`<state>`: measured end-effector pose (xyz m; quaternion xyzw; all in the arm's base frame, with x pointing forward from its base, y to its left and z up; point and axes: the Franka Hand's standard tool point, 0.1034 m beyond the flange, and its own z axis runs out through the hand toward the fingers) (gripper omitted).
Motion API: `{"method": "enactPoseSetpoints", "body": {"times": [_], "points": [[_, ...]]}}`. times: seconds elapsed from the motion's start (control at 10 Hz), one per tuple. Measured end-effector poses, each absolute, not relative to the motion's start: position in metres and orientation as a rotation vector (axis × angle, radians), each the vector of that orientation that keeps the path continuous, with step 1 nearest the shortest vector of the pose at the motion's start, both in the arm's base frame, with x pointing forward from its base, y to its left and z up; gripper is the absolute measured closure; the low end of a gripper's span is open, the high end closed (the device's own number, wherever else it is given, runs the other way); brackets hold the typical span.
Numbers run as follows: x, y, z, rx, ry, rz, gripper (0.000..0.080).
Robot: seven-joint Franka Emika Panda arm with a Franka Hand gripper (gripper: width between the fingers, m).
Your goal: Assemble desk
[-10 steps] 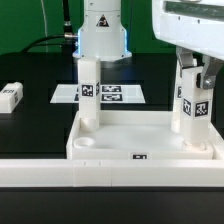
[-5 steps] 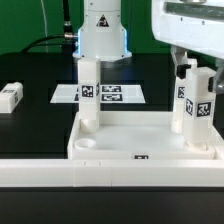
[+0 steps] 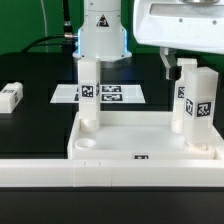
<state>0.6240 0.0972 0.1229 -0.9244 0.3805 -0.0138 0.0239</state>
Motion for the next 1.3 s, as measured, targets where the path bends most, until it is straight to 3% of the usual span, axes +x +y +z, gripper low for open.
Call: {"method": "enactPoseSetpoints", "body": {"times": [0.8,1.0,1.2,1.3], "points": [[0.6252,0.0979,0.123,-3.157,0.072,-0.084,0.015],[0.6252,0.0972,0.123,-3.164,0.008,-0.084,0.016],[0.6253,0.0974,0.1231,-3.163,0.017,-0.085,0.0462],[0.6252,0.0974,0.1229,-3.162,0.051,-0.085,0.0462]]}}
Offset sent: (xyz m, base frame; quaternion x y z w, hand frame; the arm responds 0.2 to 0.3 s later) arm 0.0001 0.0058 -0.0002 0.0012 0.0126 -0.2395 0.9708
